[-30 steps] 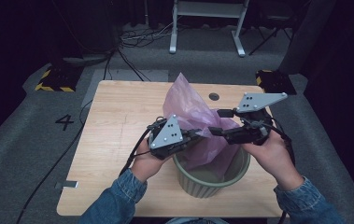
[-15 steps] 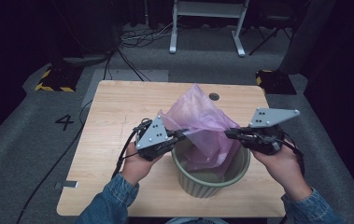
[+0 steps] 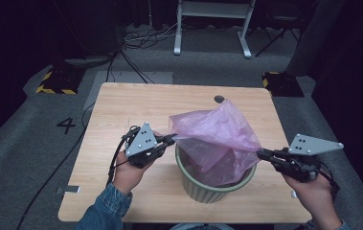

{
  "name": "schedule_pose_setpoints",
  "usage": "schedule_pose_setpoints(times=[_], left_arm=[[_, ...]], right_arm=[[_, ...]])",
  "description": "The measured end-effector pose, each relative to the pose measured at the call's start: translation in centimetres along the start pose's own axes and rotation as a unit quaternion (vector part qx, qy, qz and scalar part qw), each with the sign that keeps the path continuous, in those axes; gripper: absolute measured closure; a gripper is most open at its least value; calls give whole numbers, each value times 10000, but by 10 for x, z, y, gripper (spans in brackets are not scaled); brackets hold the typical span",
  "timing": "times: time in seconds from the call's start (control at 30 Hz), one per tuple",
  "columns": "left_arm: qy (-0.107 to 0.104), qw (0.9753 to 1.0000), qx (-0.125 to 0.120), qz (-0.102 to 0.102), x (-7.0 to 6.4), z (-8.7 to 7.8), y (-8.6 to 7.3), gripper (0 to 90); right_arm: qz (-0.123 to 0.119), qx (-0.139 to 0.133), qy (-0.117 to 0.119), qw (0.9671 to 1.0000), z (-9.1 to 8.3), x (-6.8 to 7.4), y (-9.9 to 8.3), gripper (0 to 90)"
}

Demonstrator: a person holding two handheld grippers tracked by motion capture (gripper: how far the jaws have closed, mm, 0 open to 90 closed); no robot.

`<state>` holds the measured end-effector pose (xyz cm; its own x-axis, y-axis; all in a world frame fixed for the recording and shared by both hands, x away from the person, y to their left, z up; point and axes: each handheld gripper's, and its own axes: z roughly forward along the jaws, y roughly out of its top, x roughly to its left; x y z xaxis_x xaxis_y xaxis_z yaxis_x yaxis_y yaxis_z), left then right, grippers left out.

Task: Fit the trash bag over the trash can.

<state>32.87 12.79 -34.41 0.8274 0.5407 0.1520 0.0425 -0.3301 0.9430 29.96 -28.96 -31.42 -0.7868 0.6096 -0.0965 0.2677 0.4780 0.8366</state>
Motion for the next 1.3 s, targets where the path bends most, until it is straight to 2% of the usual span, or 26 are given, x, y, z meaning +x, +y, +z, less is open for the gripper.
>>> schedule_pose_setpoints(times=[0.13,0.27,0.33,0.37,0.4,0.5,0.57,0.63,0.73,0.83,1.03,1.07,1.13,1.17,1.23,1.27,1.3], left_arm=[[128,9998,63,-115,5,-4,-5,898],[156,9994,107,-276,10,-3,-9,897],[169,9994,177,-259,10,-1,-10,895],[184,9994,183,-250,9,0,-10,836],[160,9995,156,-233,8,0,-9,836],[6,9997,-78,-236,5,0,-5,613],[-106,9995,-222,-174,3,-1,0,536],[-119,9994,-307,-55,0,-1,6,445],[-162,9990,-393,117,-4,1,12,427],[-113,9993,-306,198,-7,6,16,415],[-101,9991,-196,360,-14,21,26,422],[-110,9991,-180,360,-15,24,27,478],[-170,9989,-131,420,-18,26,28,649],[-142,9988,-105,449,-19,27,29,649],[-218,9987,-74,452,-19,28,29,790],[-233,9987,-77,452,-20,28,29,866],[-233,9987,-69,454,-20,28,29,866]], right_arm=[[118,4,-36,9999,-3,1,-17,855],[179,-4,-30,9998,-3,0,-23,852],[206,0,-48,9998,-3,-1,-26,850],[234,-23,-58,9997,-4,-1,-27,849],[234,-23,-58,9997,-4,-1,-27,849],[213,-35,-73,9997,-3,0,-27,848],[208,-33,-68,9998,-2,0,-28,846],[210,-35,-63,9998,-1,0,-28,844],[214,-38,-58,9997,-1,0,-29,842],[209,-57,-51,9998,-1,1,-29,841],[130,-54,-13,9999,2,5,-26,839],[123,-65,-7,9999,2,5,-26,837],[134,-65,4,9999,2,4,-26,828],[138,-68,9,9999,1,4,-27,809],[153,-90,-18,9998,0,3,-27,715],[210,-129,90,9997,-3,0,-25,608],[210,-129,90,9997,-3,0,-25,608]])
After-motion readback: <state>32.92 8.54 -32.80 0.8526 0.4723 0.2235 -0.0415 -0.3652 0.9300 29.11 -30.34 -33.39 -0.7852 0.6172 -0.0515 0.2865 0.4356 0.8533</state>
